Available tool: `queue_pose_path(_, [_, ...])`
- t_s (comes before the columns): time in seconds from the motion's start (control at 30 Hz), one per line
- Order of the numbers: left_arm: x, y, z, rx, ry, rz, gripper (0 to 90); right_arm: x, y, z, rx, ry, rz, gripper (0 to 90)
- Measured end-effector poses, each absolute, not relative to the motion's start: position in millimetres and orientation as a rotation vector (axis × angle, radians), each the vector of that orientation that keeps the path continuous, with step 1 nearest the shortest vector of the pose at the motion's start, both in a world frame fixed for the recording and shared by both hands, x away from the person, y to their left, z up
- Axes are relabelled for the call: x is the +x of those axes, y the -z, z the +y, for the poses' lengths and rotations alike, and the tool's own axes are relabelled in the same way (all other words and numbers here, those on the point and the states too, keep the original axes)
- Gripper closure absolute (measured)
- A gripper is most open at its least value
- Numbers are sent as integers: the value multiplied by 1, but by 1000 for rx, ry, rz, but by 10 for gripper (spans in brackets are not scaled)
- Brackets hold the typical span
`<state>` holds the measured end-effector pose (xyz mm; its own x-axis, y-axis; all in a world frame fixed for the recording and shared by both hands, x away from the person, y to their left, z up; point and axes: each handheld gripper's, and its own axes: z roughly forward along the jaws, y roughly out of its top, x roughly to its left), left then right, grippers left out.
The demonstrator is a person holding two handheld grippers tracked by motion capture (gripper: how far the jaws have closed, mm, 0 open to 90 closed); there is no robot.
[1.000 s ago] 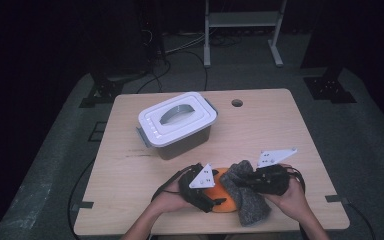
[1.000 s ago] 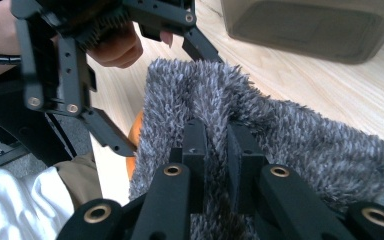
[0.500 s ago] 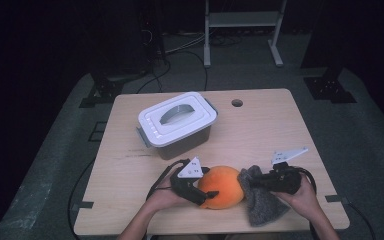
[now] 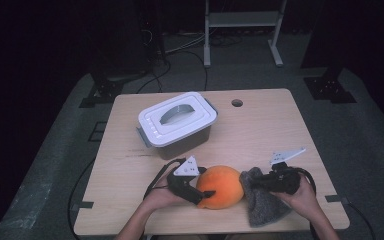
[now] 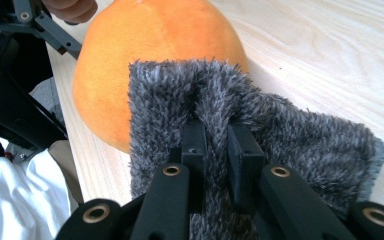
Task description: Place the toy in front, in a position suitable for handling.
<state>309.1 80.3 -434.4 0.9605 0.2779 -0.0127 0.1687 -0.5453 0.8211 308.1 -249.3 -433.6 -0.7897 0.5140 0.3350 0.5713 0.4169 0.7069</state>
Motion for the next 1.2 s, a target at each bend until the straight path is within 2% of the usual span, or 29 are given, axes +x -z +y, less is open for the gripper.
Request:
queue_pose_path(0.23, [306, 433, 77, 2169, -151, 291, 175, 303, 417, -240, -932, 1467, -2558, 791])
queue_pose_path(0.43, [311, 433, 71, 2188, -136, 337, 29, 303, 427, -237, -919, 1388, -2574, 791])
queue_pose_path(0.53, [315, 438, 66, 2195, -46, 367, 21, 304, 428, -237, -921, 1392, -2568, 791])
queue_pose_path(0.6, [314, 438, 65, 2196, -60, 352, 71, 305, 427, -237, -933, 1390, -2567, 792])
queue_pose_path(0.7, [310, 432, 66, 2170, -141, 317, 199, 306, 427, -239, -952, 1394, -2569, 793])
queue_pose_path(0.83, [308, 425, 67, 2097, -230, 302, 270, 309, 427, -244, -1006, 1411, -2570, 795])
queue_pose_path(0.9, [308, 424, 69, 2088, -229, 287, 308, 311, 427, -245, -1014, 1415, -2557, 795])
queue_pose_path(1.07, [308, 426, 68, 2117, -182, 280, 245, 311, 425, -245, -1006, 1434, -2546, 795])
queue_pose_path(1.2, [312, 427, 68, 2139, -171, 332, 87, 310, 425, -242, -983, 1429, -2545, 794])
